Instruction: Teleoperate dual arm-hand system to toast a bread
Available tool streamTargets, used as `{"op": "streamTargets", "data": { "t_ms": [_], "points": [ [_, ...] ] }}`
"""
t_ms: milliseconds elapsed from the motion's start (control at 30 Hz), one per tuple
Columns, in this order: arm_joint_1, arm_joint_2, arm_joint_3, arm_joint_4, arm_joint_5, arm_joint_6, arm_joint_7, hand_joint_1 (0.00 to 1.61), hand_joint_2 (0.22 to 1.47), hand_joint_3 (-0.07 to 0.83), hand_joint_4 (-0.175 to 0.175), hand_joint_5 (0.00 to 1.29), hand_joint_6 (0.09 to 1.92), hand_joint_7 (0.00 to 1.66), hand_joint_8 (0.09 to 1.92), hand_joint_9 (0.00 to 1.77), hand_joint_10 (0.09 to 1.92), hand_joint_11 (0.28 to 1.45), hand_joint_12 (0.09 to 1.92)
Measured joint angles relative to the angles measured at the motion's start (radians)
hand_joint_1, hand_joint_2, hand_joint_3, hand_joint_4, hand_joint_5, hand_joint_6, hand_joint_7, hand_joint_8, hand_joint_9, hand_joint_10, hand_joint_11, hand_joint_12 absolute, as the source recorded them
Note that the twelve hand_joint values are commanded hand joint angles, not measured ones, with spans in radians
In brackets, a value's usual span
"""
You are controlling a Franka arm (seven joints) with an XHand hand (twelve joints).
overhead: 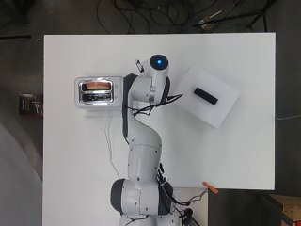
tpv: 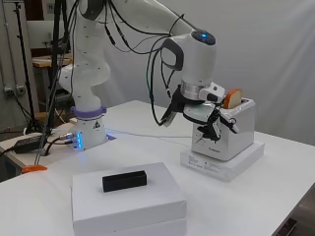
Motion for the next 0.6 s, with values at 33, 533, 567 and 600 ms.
{"op": "streamTargets", "data": {
  "t_ms": [33,533,567,600],
  "points": [
    [-0.001,-0.004,-0.001,-0.013,0.000,0.003,0.002,0.10,1.11,0.003,-0.123,0.52,0.09,1.29,1.92,1.49,1.92,1.02,1.92],
    [-0.029,0.046,0.004,-0.062,0.060,0.019,-0.032,0.15,1.12,-0.001,-0.101,0.52,0.09,1.14,1.92,1.30,1.92,0.84,1.88],
    [-0.030,0.047,0.004,-0.065,0.064,0.021,-0.037,0.16,1.12,-0.001,-0.103,0.50,0.09,1.08,1.92,1.24,1.91,0.78,1.83],
    [-0.029,0.047,0.007,-0.065,0.062,0.023,-0.037,0.16,1.12,-0.001,-0.102,0.50,0.09,1.04,1.92,1.18,1.89,0.73,1.77]
  ]
}}
